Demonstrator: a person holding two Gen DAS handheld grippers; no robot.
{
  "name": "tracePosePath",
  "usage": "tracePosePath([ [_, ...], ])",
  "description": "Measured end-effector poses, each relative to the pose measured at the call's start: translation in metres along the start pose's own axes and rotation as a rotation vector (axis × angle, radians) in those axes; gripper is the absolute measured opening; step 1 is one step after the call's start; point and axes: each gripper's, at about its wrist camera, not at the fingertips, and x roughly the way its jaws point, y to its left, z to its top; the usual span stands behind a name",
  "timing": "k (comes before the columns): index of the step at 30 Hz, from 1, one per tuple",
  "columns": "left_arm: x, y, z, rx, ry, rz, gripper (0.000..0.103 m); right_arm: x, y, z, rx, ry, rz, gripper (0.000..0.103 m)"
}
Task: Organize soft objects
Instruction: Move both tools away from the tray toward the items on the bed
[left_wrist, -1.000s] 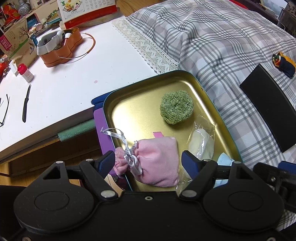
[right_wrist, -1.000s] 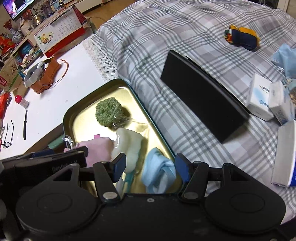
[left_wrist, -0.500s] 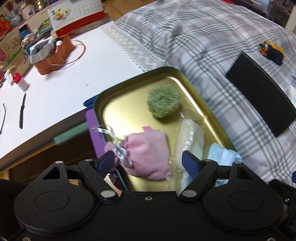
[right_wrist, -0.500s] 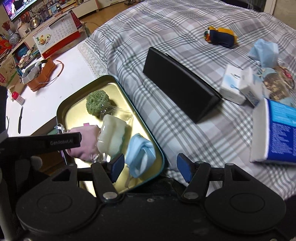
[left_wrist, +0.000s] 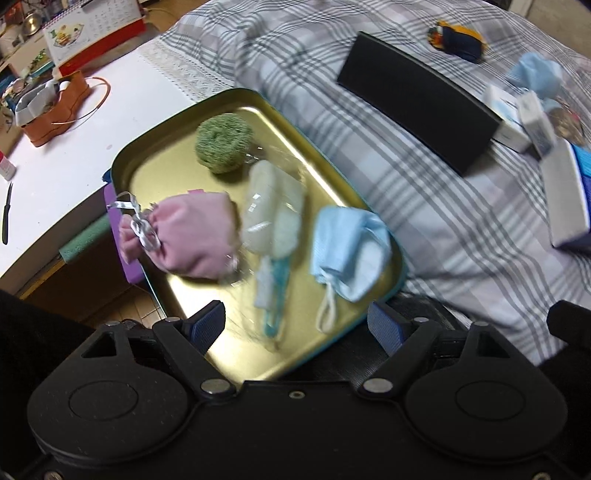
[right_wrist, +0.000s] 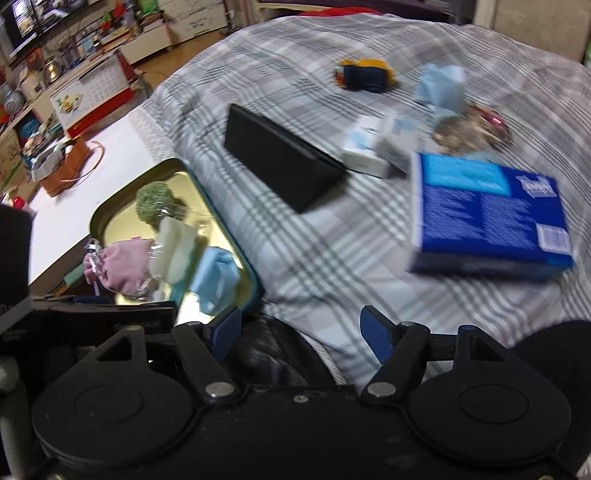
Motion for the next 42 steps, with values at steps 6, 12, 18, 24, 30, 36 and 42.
tracePosePath([
  [6, -0.019, -0.02, -0.006, 0.055, -0.021, -0.001, 0.082, -0.008, -0.033, -0.012, 0.071, -0.022, -0.017, 0.071],
  [12, -0.038, -0.042, 0.0, 0.113, -0.048, -0.023, 0.082, -0.025, -0.062, -0.006, 0.139, -0.086, -0.054, 0.076],
  [18, -0.053, -0.069, 0.019, 0.184, -0.085, -0.038, 0.083, -0.043, -0.099, 0.014, 0.231, -0.181, -0.136, 0.095],
  [24, -0.059, -0.094, 0.051, 0.229, -0.115, -0.068, 0.089, -0.052, -0.129, 0.044, 0.24, -0.3, -0.253, 0.102],
  [30, -0.057, -0.116, 0.088, 0.247, -0.128, -0.095, 0.089, -0.036, -0.166, 0.08, 0.322, -0.307, -0.328, 0.102],
  [36, -0.056, -0.137, 0.125, 0.271, -0.178, -0.082, 0.089, 0.0, -0.194, 0.124, 0.367, -0.265, -0.346, 0.099],
  [42, -0.043, -0.153, 0.16, 0.297, -0.196, -0.059, 0.089, 0.046, -0.209, 0.165, 0.433, -0.154, -0.332, 0.087],
])
